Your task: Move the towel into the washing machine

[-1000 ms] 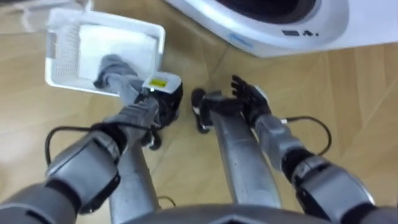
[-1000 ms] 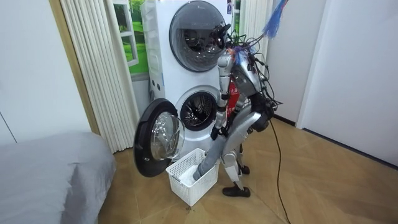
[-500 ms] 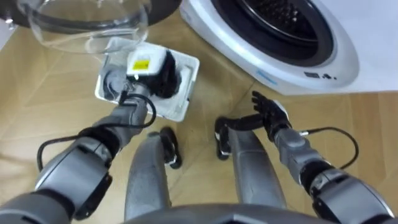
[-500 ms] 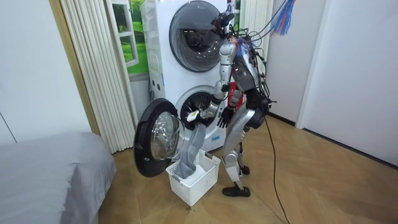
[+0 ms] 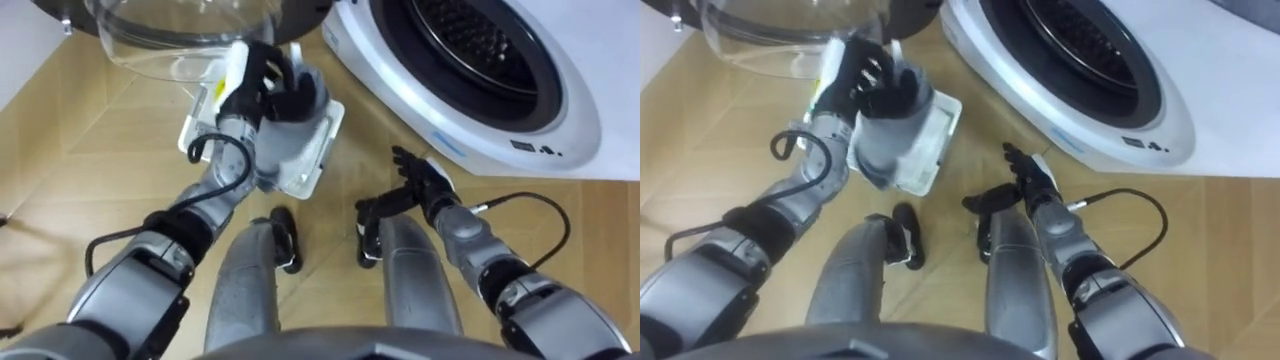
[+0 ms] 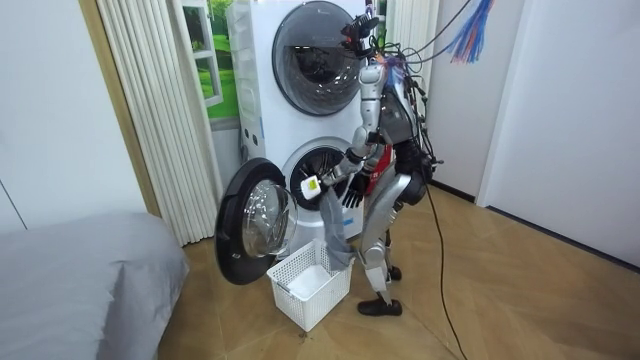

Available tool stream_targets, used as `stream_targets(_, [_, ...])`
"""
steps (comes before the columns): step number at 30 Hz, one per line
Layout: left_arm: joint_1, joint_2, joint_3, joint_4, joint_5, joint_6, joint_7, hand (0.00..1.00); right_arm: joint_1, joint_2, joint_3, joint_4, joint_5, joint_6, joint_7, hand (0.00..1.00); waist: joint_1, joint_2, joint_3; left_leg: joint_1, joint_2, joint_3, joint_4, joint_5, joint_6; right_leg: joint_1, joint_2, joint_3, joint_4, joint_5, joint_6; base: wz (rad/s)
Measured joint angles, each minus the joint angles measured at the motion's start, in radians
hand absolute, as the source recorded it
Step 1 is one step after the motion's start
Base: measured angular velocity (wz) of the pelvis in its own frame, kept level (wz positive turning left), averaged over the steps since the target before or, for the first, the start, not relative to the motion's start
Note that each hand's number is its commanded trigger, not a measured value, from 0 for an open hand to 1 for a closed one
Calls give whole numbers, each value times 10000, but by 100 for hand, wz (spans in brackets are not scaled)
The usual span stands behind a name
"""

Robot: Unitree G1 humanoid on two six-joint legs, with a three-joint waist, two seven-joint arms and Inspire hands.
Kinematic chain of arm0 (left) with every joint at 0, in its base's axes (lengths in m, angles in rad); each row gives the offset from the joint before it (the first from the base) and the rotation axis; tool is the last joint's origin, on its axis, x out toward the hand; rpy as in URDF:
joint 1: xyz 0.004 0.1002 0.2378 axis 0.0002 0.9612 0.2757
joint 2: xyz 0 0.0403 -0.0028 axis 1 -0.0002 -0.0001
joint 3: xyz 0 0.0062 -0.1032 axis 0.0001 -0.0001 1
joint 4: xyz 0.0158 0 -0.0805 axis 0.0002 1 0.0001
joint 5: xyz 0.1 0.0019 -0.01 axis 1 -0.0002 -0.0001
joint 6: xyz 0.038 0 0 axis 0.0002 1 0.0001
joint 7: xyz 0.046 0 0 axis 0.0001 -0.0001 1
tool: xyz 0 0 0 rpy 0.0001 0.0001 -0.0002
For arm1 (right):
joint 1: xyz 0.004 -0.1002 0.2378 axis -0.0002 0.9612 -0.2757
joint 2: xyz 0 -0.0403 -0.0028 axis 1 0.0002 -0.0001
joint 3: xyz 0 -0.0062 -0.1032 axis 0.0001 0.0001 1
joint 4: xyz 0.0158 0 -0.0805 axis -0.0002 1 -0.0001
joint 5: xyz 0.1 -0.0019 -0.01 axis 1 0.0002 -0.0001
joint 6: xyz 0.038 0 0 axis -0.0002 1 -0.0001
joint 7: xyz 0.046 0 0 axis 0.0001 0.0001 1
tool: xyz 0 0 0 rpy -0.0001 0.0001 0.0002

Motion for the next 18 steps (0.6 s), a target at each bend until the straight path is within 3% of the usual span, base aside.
stream_targets(2, [271,-8,-64,-69,-728,20,-889,100,-27,-7,11,11,-93,64,139,0,0,13,-106,3,8,-6,-35,19,-1,34,21,-12,-91,40,7,0])
stream_targets(7, [585,197,-475,-347,-3034,230,-3126,100,5,-103,-87,-280,-359,105,394,0,-63,26,-209,79,5,8,-213,110,29,165,40,-71,-328,153,46,1])
stream_targets(9, [631,267,-608,-398,-4114,394,-4046,100,-11,-108,-104,-442,-471,103,501,0,-67,83,-288,114,24,3,-499,264,43,262,137,-99,-684,373,59,-2])
stream_targets(18, [1040,449,-776,-970,-5495,1232,-5821,100,233,-133,-331,-403,-423,234,613,0,53,170,-310,441,65,30,-976,430,74,671,198,-162,-1327,676,90,0])
